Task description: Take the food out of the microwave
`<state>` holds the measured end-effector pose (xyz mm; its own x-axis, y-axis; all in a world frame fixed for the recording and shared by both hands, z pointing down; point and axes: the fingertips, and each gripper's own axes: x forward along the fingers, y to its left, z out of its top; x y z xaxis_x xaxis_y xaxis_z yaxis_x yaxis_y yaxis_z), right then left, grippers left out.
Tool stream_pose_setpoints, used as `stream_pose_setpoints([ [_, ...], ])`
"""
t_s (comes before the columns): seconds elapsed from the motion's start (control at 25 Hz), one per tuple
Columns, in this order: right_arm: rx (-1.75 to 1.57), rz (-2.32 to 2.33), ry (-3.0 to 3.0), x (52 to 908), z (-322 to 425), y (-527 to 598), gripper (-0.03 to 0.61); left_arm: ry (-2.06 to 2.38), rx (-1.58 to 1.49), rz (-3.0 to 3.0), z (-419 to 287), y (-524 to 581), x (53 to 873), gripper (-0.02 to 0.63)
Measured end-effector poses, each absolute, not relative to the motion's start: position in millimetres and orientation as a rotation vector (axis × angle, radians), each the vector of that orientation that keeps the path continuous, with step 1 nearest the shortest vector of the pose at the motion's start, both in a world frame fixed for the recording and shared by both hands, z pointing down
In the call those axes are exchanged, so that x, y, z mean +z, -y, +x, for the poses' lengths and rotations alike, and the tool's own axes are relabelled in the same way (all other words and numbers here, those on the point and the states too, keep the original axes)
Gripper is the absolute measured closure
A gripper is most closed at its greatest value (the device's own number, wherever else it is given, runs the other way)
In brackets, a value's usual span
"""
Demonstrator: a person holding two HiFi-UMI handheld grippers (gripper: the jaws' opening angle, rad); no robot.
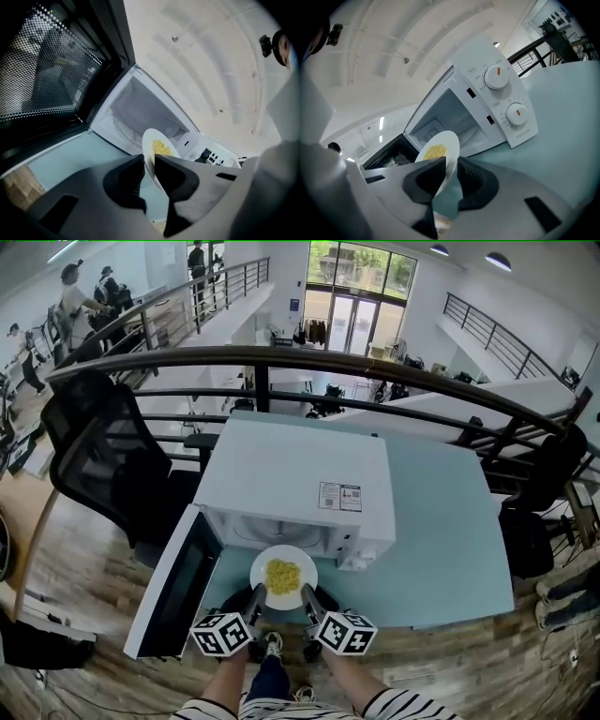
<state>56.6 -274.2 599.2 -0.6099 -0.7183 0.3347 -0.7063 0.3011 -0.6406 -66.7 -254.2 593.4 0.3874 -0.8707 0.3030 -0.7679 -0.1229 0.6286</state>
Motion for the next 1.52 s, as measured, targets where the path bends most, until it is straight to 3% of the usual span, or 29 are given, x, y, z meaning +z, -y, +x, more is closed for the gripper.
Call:
stream_pose_setpoints([
  [0.8,-1.224,-1.314,-2.550,573,95,164,0.494,1.450,-0.205,1.897,-28,139,568,0.531],
  [1.52,-1.186,-1.436,-2.430,553,44,89,0.494,1.325,-0.165,1.993,-81,78,546,0.534],
])
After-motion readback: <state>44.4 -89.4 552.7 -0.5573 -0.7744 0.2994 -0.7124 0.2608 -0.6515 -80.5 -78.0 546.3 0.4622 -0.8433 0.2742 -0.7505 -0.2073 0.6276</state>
